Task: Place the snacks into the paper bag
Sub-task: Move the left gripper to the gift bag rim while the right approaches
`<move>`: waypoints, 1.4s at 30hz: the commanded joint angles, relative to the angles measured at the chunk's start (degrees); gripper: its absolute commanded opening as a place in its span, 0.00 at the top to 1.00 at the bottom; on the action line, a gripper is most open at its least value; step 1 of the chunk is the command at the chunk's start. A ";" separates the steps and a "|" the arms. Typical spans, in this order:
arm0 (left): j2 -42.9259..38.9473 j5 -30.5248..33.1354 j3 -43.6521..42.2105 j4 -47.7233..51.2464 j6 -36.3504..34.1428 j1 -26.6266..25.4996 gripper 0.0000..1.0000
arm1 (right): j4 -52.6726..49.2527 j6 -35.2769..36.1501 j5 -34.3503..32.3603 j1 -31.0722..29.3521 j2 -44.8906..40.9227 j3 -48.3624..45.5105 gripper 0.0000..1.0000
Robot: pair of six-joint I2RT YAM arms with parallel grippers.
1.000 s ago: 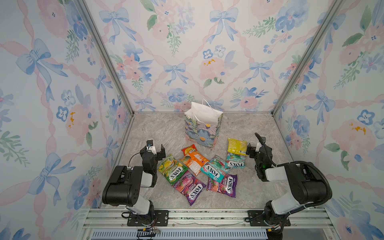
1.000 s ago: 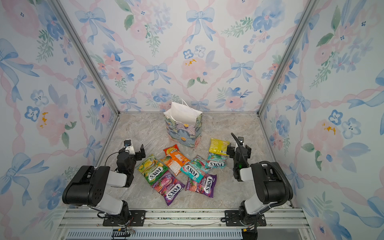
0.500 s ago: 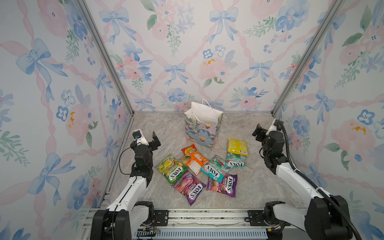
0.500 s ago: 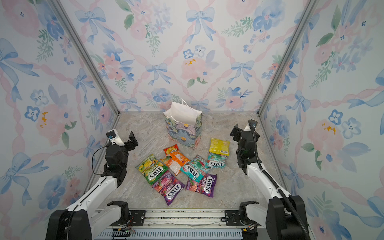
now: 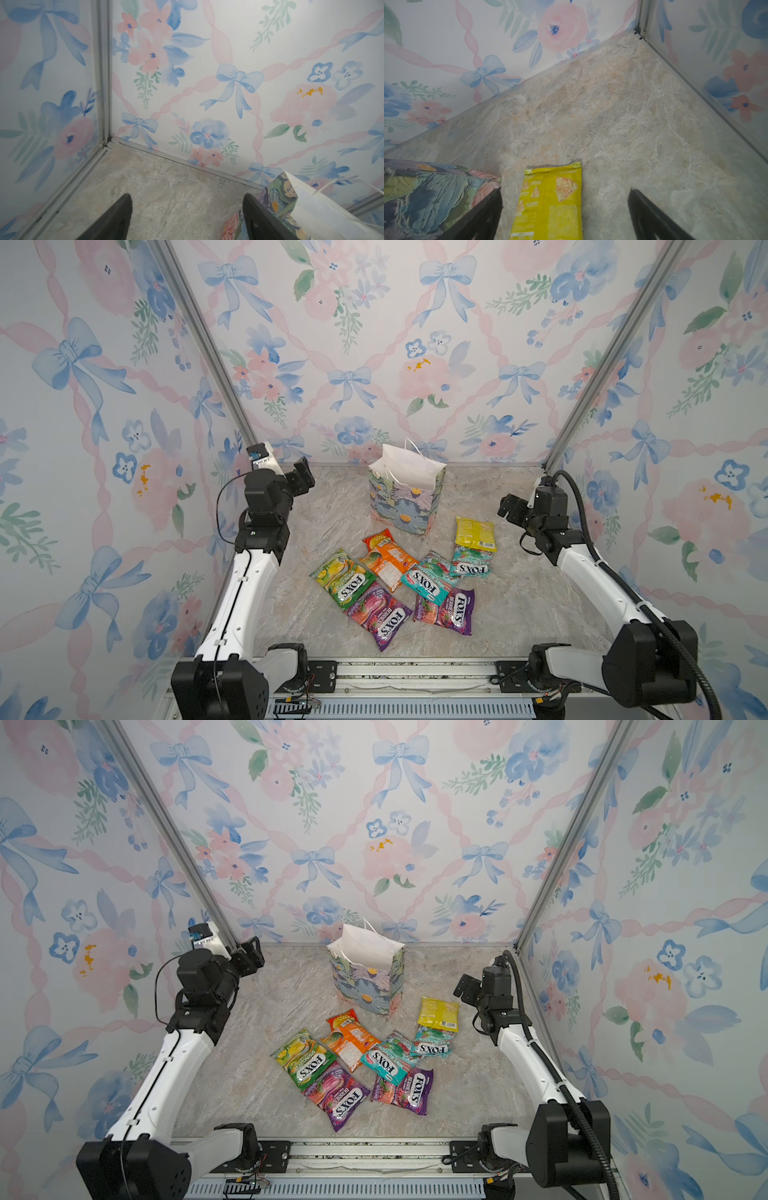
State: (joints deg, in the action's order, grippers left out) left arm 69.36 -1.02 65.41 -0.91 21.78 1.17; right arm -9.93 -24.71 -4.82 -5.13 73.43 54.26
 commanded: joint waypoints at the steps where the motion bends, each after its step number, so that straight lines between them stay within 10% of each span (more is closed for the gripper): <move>1: 6.21 -13.80 6.29 8.40 -2.44 0.30 0.19 | -7.71 -0.48 4.82 -2.54 3.07 3.92 0.03; 7: 16.69 -25.79 18.06 13.82 -4.20 -1.48 0.23 | -10.73 1.45 7.98 -7.69 12.36 13.25 0.03; 20: 27.86 -29.73 31.70 20.45 -8.47 -8.39 0.25 | -13.34 3.41 8.12 -13.86 29.25 28.86 0.03; 42: 42.35 -14.36 47.80 33.82 -16.80 -15.06 0.37 | -15.24 4.94 9.02 -17.94 32.60 33.07 0.04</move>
State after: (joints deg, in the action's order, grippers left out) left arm 111.22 -18.37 111.50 30.98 6.68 -13.93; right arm -23.59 -20.38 3.27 -22.24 106.96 87.00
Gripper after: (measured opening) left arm 0.643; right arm 0.966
